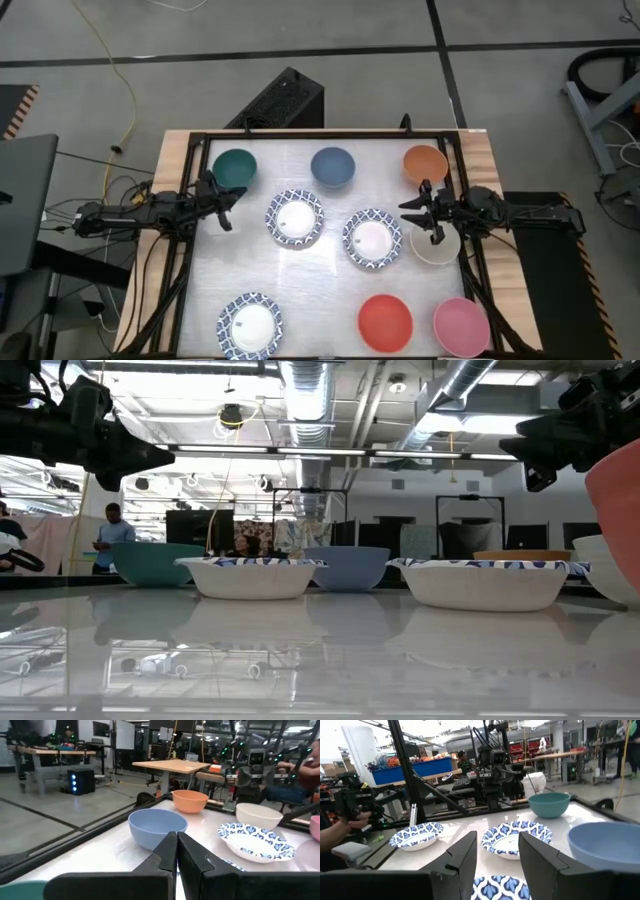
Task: Nest bowls inside each other
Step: Stack the top-right blue patterned bowl on top of the top-left blue patterned bowl
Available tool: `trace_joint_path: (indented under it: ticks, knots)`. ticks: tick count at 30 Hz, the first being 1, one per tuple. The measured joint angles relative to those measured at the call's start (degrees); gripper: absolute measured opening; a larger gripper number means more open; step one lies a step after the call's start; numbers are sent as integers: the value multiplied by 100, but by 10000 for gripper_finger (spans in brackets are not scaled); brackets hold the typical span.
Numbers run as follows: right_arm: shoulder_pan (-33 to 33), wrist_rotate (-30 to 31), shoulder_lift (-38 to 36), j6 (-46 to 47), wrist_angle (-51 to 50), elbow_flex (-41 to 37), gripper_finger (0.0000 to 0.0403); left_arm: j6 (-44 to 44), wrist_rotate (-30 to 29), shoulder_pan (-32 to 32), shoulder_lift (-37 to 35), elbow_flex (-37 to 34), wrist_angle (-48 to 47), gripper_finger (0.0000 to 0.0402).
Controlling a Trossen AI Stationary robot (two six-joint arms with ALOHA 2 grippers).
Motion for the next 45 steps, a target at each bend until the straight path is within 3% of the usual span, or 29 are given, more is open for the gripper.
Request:
trace_joint_path:
  ticks: [6, 13, 18, 24, 29, 34, 39, 45]
  knots:
    - [17, 0, -1, 610, 58, 0, 166, -433, 193, 2, 0, 0, 140, 1]
    - [26, 22, 7, 244, 47, 25, 166, -586, 1678, 0, 0, 0, 738, 48]
    - [26, 35, 9, 241, 100, 297, 166, -603, 2294, 0, 0, 0, 1225, 100]
    - [5, 81, 86, 228, -3, 685, 166, -845, 2345, 0, 0, 0, 1670, 145]
    - [4, 641, 567, 178, -771, 1175, 166, -1028, 2358, 0, 0, 179, 1530, 155]
    - [4, 888, 1533, 182, -1395, 1757, 166, -1065, 2336, 0, 5, 599, 864, 156]
    - [4, 890, 2613, 182, -1560, 2263, 166, -1077, 1919, 0, 160, 963, 47, 156]
    - [-33, 890, 3813, 185, -1846, 2785, 191, -1049, 1601, 0, 376, 1008, -66, 156]
